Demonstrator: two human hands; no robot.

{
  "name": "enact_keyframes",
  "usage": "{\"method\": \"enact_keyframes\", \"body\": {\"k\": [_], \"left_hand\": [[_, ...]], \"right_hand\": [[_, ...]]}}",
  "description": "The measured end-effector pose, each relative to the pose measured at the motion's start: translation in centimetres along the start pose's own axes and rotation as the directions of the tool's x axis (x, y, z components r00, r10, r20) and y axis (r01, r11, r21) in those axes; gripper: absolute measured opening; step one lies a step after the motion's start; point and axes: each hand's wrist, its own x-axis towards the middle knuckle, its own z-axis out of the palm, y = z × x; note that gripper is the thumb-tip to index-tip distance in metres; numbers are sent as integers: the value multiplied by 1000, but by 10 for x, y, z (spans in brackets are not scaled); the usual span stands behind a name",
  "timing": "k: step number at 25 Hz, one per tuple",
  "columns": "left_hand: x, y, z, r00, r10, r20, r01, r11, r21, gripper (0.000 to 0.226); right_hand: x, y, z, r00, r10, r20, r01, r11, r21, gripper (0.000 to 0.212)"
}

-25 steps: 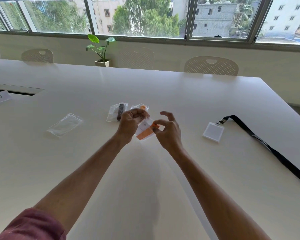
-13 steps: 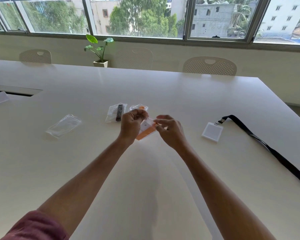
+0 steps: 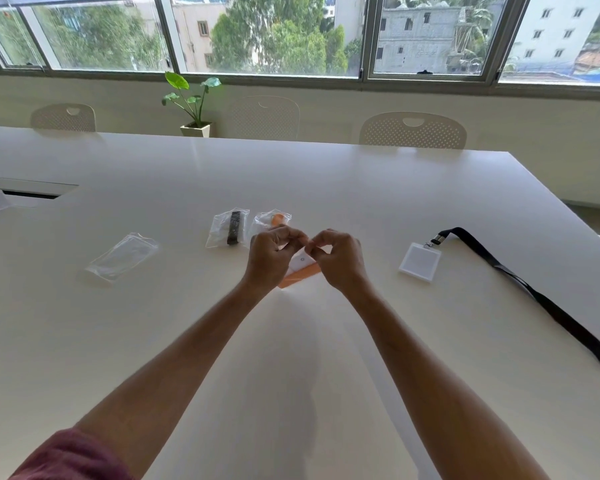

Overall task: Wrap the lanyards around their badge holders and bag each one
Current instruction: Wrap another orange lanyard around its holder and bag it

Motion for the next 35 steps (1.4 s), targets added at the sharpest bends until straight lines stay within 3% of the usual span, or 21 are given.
{"method": "enact_keyframes", "body": {"k": [5, 10, 15, 22, 25, 28, 31, 35], "left_hand": [[0, -4, 0, 998, -32, 44, 32, 999, 9, 12], [1, -6, 0, 996, -91, -18, 91, 996, 2, 10], [1, -8, 2, 995, -93, -47, 94, 996, 13, 10], [2, -23, -8, 970, -212, 122, 215, 977, -5, 7], [-3, -31, -10, 959, -266, 94, 273, 960, -70, 9], [-3, -33, -6, 949, -305, 83, 313, 941, -129, 21], [5, -36, -1, 918, -393, 52, 394, 894, -212, 19], [25, -48, 10, 788, -616, 1, 562, 718, -410, 15]], "right_hand": [[-1, 4, 0, 1000, -1, -20, 1, 1000, 16, 10], [-2, 3, -2, 998, 32, 55, -38, 993, 115, 2], [0, 2, -3, 998, 40, 54, -46, 993, 108, 20], [7, 10, -7, 997, 70, -34, -65, 990, 121, 36], [9, 13, -7, 995, 92, -28, -86, 981, 175, 33], [12, 16, -7, 992, 129, -4, -126, 970, 206, 16], [17, 22, -12, 989, 142, -31, -133, 971, 198, 21], [21, 34, -23, 976, 197, -97, -175, 965, 194, 25]]}}
